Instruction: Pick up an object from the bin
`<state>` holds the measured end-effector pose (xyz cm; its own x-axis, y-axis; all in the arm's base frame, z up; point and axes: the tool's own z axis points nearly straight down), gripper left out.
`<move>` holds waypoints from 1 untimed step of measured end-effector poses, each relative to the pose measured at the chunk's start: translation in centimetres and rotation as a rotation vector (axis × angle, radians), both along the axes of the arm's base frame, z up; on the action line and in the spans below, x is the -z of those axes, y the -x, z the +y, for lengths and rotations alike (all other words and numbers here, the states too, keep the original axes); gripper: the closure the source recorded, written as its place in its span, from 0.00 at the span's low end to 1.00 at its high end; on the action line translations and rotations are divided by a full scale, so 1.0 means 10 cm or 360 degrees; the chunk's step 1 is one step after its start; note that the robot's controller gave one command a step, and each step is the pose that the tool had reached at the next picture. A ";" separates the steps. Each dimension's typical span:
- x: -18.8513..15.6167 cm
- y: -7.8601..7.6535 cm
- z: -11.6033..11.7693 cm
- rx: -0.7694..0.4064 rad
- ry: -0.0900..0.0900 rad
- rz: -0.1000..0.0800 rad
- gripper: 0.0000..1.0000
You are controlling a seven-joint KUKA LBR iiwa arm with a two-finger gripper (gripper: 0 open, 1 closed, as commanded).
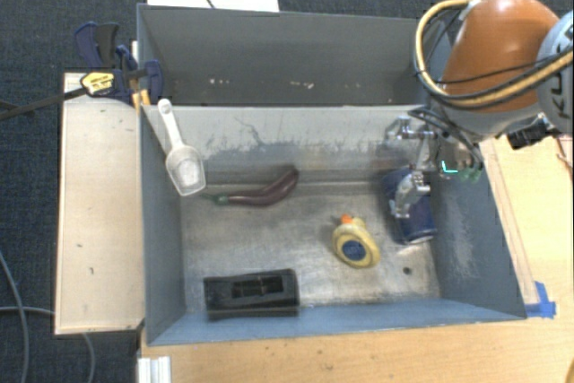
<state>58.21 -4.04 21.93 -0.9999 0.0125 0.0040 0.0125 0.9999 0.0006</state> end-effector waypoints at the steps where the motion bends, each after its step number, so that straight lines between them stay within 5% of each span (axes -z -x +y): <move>1: -0.04 -0.02 0.00 -0.0002 0.0001 -0.0013 0.00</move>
Offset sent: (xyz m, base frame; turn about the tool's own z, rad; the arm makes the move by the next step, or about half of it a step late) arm -0.0434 0.0166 -0.1037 -0.2333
